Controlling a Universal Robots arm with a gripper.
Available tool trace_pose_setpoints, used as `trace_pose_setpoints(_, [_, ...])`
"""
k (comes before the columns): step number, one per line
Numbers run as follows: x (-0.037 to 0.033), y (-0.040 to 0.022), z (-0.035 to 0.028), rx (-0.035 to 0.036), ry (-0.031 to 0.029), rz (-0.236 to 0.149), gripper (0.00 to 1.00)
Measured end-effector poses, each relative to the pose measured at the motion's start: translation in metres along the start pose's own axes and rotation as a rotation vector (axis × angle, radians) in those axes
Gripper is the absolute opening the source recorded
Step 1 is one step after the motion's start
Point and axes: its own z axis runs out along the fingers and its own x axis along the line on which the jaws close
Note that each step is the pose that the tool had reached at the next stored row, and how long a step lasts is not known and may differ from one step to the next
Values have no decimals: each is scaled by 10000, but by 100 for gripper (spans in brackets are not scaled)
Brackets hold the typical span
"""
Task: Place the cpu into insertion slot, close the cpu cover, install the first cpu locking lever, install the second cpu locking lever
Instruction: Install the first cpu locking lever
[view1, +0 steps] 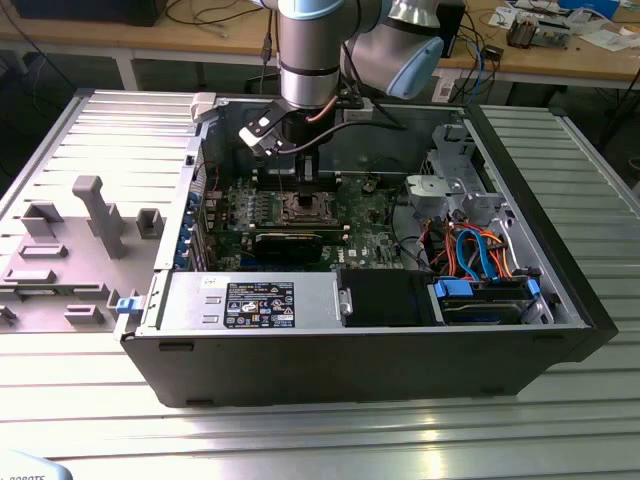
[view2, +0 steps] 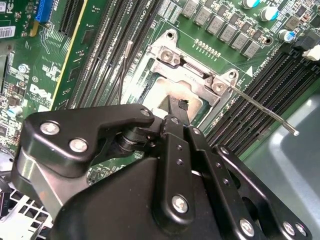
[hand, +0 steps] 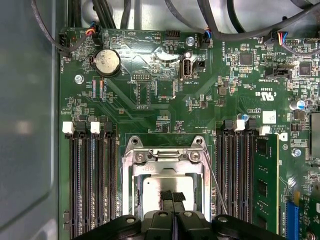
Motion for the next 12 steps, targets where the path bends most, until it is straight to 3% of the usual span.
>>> trace_pose_setpoints(4, [-1, 5, -15, 1, -1, 0, 11])
trace_pose_setpoints(8, [-21, 8, -196, 1, -4, 0, 11])
trace_pose_setpoints(9, [-28, 9, -270, 1, -4, 0, 11])
trace_pose_setpoints(12, [-41, 11, -386, 4, -9, -3, 11])
